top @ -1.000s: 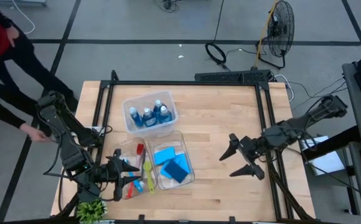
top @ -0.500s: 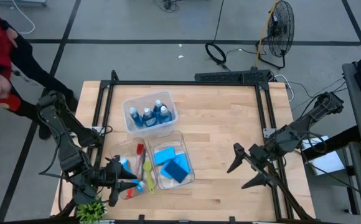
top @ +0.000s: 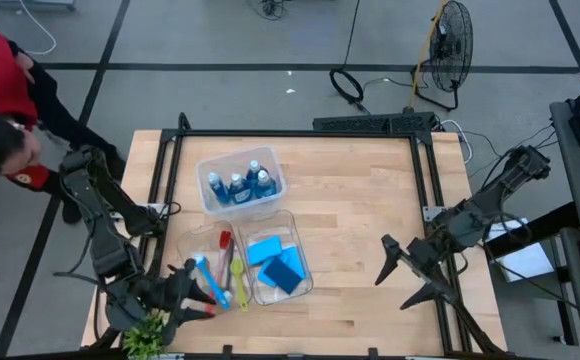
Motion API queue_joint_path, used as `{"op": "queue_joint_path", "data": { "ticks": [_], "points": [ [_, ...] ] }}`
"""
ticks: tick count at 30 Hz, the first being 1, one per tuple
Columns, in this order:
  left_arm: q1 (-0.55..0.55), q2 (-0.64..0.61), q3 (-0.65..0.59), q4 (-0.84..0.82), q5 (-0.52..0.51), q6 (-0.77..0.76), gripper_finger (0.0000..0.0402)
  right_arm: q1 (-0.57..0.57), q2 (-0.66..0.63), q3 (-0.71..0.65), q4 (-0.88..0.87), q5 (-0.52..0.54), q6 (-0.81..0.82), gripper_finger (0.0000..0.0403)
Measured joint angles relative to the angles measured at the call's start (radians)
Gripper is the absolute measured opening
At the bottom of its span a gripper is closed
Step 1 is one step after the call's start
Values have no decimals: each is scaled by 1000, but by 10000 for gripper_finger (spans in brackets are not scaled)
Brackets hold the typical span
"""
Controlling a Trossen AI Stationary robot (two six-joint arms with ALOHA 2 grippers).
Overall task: Pick & Place Kitchen Sink Supplies
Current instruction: Return to Home Position
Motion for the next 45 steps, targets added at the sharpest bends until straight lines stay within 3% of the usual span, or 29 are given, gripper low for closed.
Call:
{"op": "queue_joint_path", "data": {
  "ticks": [6,10,19,26,32,45],
  "points": [
    [-15,-101,-14,157,124,356,132,10,-116,-11,-132,78,-43,318],
    [-2,-219,-134,229,195,521,132,12,-202,-77,-159,73,-148,318],
    [70,-581,-660,571,395,596,131,-42,-485,-336,-89,72,-181,318],
    [95,-798,-900,693,451,614,132,-59,-685,-499,-65,75,-166,318],
    [100,-899,-997,715,482,648,132,-59,-803,-572,-61,76,-177,318],
    [100,-920,-999,698,553,760,132,-59,-884,-641,-68,69,-194,318]
  ]
}}
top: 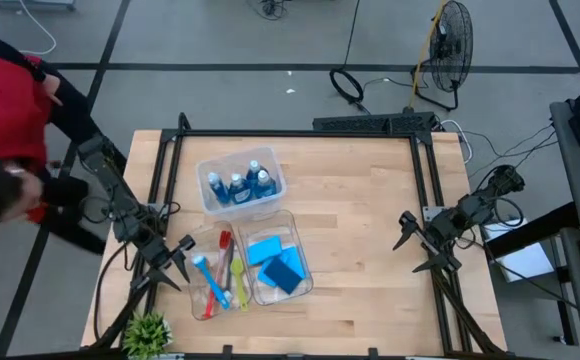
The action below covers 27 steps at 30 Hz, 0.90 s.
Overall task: Pick & Place Kitchen Sink Supplies
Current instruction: Return to Home Position
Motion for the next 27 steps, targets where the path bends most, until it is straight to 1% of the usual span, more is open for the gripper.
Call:
{"op": "queue_joint_path", "data": {
  "ticks": [5,9,11,15,18,22,27],
  "points": [
    [0,-2,0,-18,23,9,132,0,-1,-2,-2,-76,-21,318],
    [0,-39,0,-54,25,18,132,0,-1,5,-5,-78,-31,318],
    [0,-70,0,-76,24,34,132,0,-1,5,-27,-74,-50,318],
    [0,-136,0,-130,24,56,132,-2,-1,-7,-15,-68,-102,318],
    [0,-179,0,-182,-1,45,131,-3,-1,-40,57,-67,-132,318],
    [0,-214,0,-210,-19,37,131,-5,-1,-116,156,-66,-164,318],
    [0,-228,1,-218,-21,49,132,-34,-1,-209,273,-66,-150,318]
  ]
}}
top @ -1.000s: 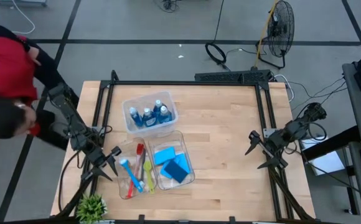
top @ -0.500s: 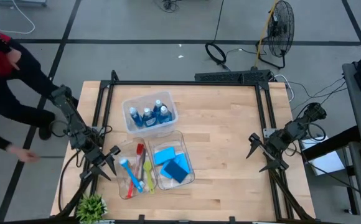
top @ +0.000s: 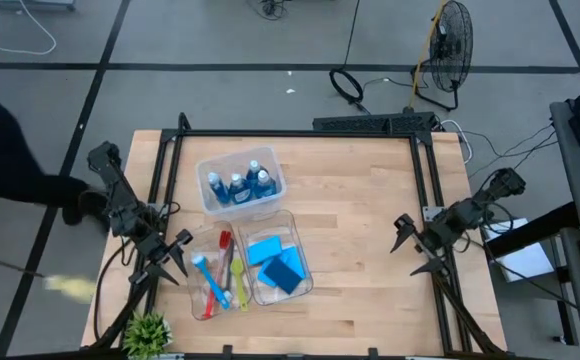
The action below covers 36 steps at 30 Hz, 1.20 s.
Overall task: Pick & Place Kitchen Sink Supplies
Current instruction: Return to Home Position
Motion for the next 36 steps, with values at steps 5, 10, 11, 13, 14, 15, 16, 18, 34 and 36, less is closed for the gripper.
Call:
{"op": "queue_joint_path", "data": {
  "ticks": [5,10,11,13,14,15,16,18,34,36],
  "points": [
    [0,0,0,-9,0,-20,132,-24,7,-5,-16,-5,13,318],
    [0,0,0,-12,-1,-20,132,-26,7,-7,-61,-4,-50,318],
    [0,0,0,-12,-2,-19,131,-26,6,-7,-64,-4,-60,318],
    [0,0,0,-12,-6,-20,132,-25,7,-8,-65,-3,-71,318],
    [0,0,0,-12,-11,-21,132,-25,7,-8,-68,-3,-75,318],
    [0,0,0,-12,-14,-20,131,-25,7,-8,-69,-3,-80,318],
    [0,0,0,-12,-16,-21,131,-25,7,-8,-70,-3,-84,318],
    [0,0,0,-12,-18,-21,132,-25,7,-8,-81,-3,-92,318],
    [0,2,0,-26,-102,-22,132,-25,7,-10,-93,-6,19,318],
    [0,2,0,-26,-103,-23,131,-25,7,-10,-93,-6,13,318]
  ]
}}
